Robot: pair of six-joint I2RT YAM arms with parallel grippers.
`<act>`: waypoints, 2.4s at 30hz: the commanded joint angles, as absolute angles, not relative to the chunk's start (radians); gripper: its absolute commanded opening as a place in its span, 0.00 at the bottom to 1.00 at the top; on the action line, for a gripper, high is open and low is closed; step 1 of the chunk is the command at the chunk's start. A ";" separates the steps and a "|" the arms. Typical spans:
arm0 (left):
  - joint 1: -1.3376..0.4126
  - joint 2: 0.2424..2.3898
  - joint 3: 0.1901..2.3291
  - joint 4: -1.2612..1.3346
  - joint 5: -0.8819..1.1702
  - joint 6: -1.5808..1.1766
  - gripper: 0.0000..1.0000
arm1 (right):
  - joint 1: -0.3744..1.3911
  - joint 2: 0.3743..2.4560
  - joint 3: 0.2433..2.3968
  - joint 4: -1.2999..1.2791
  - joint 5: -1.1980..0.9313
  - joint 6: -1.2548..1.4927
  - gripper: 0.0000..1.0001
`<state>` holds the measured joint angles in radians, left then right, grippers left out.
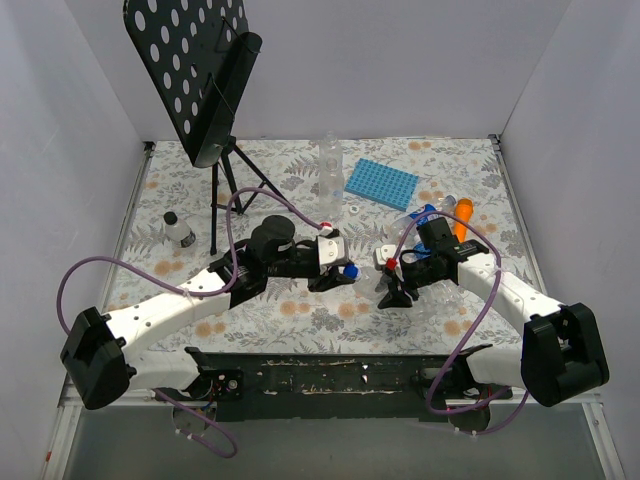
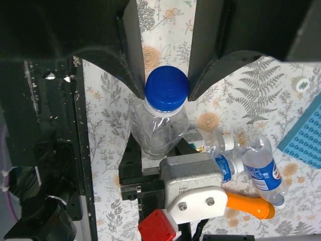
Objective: Unscrew the bottle caps
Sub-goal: Unscrew the bottle cap from the plastic bottle.
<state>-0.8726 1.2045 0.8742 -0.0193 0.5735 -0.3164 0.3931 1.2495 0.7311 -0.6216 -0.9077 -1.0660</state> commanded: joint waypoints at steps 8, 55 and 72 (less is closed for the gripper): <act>-0.870 1.203 0.985 -0.089 0.543 -0.519 0.00 | 0.397 1.229 0.738 -0.609 -0.930 -1.075 0.06; -0.871 0.959 0.982 -0.296 0.172 -0.956 0.98 | 0.397 1.238 0.738 -0.604 -0.920 -1.071 0.06; -0.870 0.796 0.724 -0.127 0.396 -0.442 0.98 | 0.397 1.241 0.738 -0.606 -0.920 -1.074 0.06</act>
<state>-0.8734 0.7937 0.7433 -0.1768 0.3435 -0.5312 0.3943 1.2453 0.7303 -0.6029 -0.8989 -1.0550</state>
